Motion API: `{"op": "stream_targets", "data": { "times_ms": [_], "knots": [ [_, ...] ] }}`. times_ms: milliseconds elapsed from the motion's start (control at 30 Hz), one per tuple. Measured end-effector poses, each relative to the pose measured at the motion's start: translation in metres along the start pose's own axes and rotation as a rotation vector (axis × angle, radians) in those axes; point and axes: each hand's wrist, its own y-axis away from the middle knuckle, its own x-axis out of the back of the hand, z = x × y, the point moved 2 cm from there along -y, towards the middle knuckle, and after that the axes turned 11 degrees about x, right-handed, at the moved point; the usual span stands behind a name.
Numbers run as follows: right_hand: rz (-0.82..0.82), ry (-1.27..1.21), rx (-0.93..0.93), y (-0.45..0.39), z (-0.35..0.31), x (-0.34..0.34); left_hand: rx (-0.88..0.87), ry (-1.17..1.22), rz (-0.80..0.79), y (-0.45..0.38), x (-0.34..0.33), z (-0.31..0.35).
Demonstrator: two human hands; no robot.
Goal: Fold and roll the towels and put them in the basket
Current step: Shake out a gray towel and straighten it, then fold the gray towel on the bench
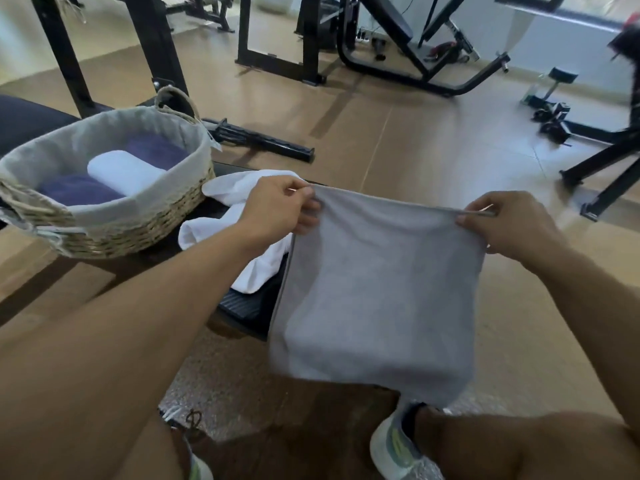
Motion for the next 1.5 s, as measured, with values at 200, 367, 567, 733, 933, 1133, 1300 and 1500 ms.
{"op": "stream_targets", "data": {
  "times_ms": [200,367,567,733,933,1133,1300,1500],
  "knots": [
    [0.045,0.028,-0.027,-0.016,0.014,-0.034,-0.019,0.028,-0.032,-0.024,-0.015,-0.013],
    [0.091,-0.024,-0.035,-0.027,0.015,-0.053,-0.052,-0.148,-0.079,-0.036,-0.013,-0.026],
    [-0.103,0.141,0.118,-0.015,-0.003,-0.079,-0.353,-0.713,-0.064,-0.017,-0.025,-0.04],
    [-0.36,0.264,0.329,0.025,-0.025,-0.122,-0.444,-1.198,-0.181,0.013,-0.056,-0.068],
    [-0.486,0.358,0.326,0.053,0.001,-0.141,-0.266,-1.32,-0.14,0.0,-0.022,-0.094],
    [-0.49,0.369,0.331,0.054,0.001,-0.14,-0.274,-1.326,-0.108,0.003,-0.021,-0.093],
    [-0.391,0.347,0.514,0.081,-0.035,-0.132,-0.405,-1.247,-0.074,0.02,-0.024,-0.082],
    [-0.541,0.386,0.687,0.139,-0.033,-0.143,-0.416,-1.283,-0.227,0.053,-0.022,-0.101]
  ]
}}
